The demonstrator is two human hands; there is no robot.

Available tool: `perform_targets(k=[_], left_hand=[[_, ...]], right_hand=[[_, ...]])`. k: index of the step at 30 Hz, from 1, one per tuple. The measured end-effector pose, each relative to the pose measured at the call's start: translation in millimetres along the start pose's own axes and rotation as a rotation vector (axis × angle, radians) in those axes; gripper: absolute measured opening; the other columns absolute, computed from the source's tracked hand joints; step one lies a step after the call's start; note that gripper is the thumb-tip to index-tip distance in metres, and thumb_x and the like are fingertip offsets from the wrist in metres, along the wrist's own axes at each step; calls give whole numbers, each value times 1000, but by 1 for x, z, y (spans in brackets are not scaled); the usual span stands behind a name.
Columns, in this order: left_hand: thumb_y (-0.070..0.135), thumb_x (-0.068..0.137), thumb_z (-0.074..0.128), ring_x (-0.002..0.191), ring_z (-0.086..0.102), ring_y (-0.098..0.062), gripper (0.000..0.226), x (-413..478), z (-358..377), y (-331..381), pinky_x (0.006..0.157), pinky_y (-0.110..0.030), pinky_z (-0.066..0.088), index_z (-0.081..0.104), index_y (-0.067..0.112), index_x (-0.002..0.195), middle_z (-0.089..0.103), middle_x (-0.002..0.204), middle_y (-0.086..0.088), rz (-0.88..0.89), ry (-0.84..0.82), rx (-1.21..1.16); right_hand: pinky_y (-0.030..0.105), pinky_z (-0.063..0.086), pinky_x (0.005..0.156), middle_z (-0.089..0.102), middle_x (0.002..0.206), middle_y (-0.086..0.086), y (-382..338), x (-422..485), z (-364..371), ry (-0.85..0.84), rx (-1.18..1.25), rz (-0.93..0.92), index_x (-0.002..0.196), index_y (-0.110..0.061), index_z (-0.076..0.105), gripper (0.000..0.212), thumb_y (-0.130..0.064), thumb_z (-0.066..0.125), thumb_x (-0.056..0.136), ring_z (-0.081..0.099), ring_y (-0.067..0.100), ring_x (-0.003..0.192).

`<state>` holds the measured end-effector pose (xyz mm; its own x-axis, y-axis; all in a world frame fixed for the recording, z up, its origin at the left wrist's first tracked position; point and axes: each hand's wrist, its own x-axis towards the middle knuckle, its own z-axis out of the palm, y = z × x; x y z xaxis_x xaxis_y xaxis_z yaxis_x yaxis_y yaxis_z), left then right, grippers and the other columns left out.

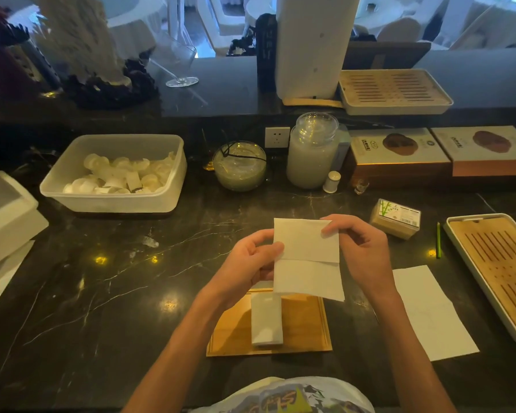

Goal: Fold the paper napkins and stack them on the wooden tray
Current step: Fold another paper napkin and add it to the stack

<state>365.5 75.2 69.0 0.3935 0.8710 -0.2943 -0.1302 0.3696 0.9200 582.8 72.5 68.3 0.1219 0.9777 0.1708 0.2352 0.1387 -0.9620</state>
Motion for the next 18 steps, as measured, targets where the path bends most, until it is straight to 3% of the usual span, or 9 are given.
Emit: perform_targets(k=[4,6,9,11,14,18], left_hand=[[21,98,62,108,73,-16,24,2,0,-3,76,-26,61,64,25,122,76,116,6,8,62,53],[21,98,62,108,73,-15,24,3,0,-4,75,-24,61,64,24,121,76,115,7,19,86,63],[21,97,63,106,74,-16,24,3,-3,-4,75,-26,62,64,23,120,76,114,7,36,118,61],[21,96,64,105,74,-16,24,3,-4,-5,76,-29,63,64,24,120,77,113,6,46,142,74],[22,96,65,104,75,-17,24,4,-7,-6,78,-32,64,64,24,120,77,113,5,58,166,103],[22,95,66,101,76,-17,25,5,-10,-9,76,-31,64,63,22,120,78,111,5,65,180,124]], right_hand=[[11,55,68,69,100,-27,-5,1,2,0,31,35,88,-41,71,43,-3,56,99,63,-3,103],[12,56,66,69,102,-27,-7,2,3,-15,84,84,99,-53,66,42,-16,49,104,65,-3,101],[23,58,65,67,112,-16,-7,3,5,-114,210,385,119,-56,54,21,-48,46,101,68,10,97],[21,58,58,62,116,-18,-5,-2,3,-210,212,534,129,-49,50,39,-56,56,91,68,9,92],[23,60,60,68,114,-13,2,-9,5,-290,253,583,133,-42,49,59,-48,69,78,74,6,87],[33,64,71,75,113,-1,9,-12,6,-236,267,602,135,-27,53,51,-26,72,87,76,15,95]])
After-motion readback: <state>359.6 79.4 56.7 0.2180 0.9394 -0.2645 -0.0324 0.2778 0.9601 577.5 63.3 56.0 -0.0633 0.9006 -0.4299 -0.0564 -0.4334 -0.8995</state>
